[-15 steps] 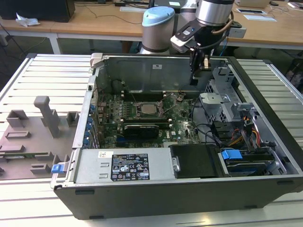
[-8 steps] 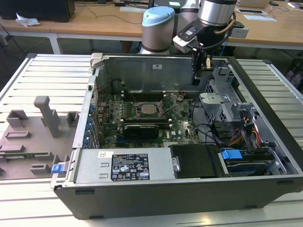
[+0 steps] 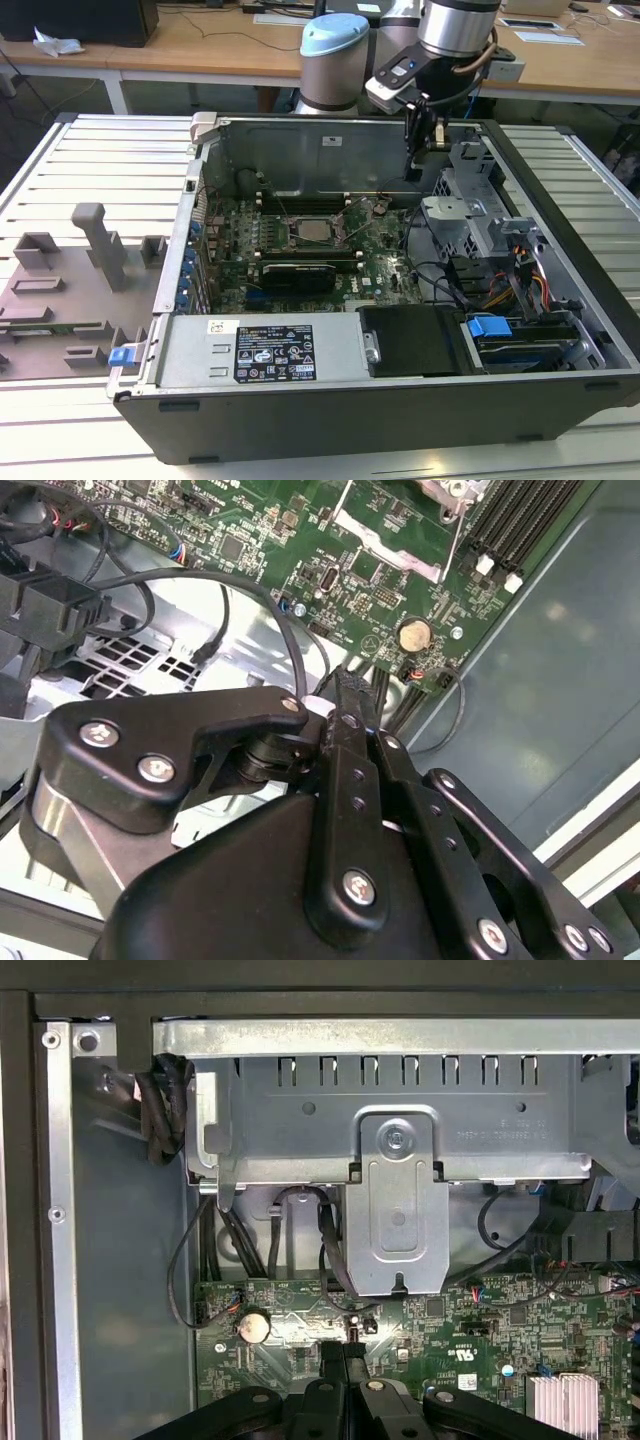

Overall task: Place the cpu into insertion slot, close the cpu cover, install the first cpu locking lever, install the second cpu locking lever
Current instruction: 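Close the cpu cover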

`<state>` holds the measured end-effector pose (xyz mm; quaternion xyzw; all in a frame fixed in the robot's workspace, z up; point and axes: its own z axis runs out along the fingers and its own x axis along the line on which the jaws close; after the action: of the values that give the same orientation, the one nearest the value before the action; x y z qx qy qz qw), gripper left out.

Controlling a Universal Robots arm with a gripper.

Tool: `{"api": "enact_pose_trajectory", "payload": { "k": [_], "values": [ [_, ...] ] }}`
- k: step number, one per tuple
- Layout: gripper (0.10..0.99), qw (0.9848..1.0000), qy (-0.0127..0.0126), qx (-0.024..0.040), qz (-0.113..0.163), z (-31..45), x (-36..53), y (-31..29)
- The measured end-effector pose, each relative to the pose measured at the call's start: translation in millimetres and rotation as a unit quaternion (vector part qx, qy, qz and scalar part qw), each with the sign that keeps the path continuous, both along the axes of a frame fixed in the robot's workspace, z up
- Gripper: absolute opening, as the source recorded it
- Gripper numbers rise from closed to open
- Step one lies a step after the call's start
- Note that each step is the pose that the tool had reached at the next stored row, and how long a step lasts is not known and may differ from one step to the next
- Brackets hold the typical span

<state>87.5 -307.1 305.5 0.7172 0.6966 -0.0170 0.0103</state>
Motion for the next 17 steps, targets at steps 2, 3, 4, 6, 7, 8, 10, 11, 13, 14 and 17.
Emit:
{"api": "enact_pose_trajectory", "payload": {
  "k": [2, 3, 4, 6, 7, 8, 10, 11, 13, 14, 17],
  "values": [
    [0.106, 1.0000, 0.0000, 0.0001, 0.000, -0.6, 0.0, 0.0],
    [0.106, 1.0000, 0.0000, 0.0000, 0.000, -0.8, 0.0, 0.0],
    [0.106, 1.0000, 0.0000, 0.0001, 0.000, -1.2, 0.0, 0.0],
    [0.106, 1.0000, 0.0000, 0.0001, 0.000, -2.0, 0.0, 0.0],
    [0.106, 1.0000, -0.0001, 0.0001, 0.000, -3.1, 0.0, 0.0],
    [0.106, 1.0000, 0.0000, 0.0001, 0.000, -4.5, 0.0, 0.0],
    [0.106, 1.0000, 0.0000, 0.0001, 0.000, -5.9, 0.0, 0.0],
    [0.106, 1.0000, 0.0000, 0.0001, 0.000, -6.9, 0.0, 0.0],
    [0.106, 1.0000, 0.0000, 0.0001, 0.000, -9.2, 0.0, 0.0],
    [0.106, 1.0000, 0.0000, 0.0001, 0.000, -11.2, 0.0, 0.0],
    [0.106, 1.0000, -0.0001, 0.0001, 0.000, -14.2, 0.0, 0.0]
  ]
}}
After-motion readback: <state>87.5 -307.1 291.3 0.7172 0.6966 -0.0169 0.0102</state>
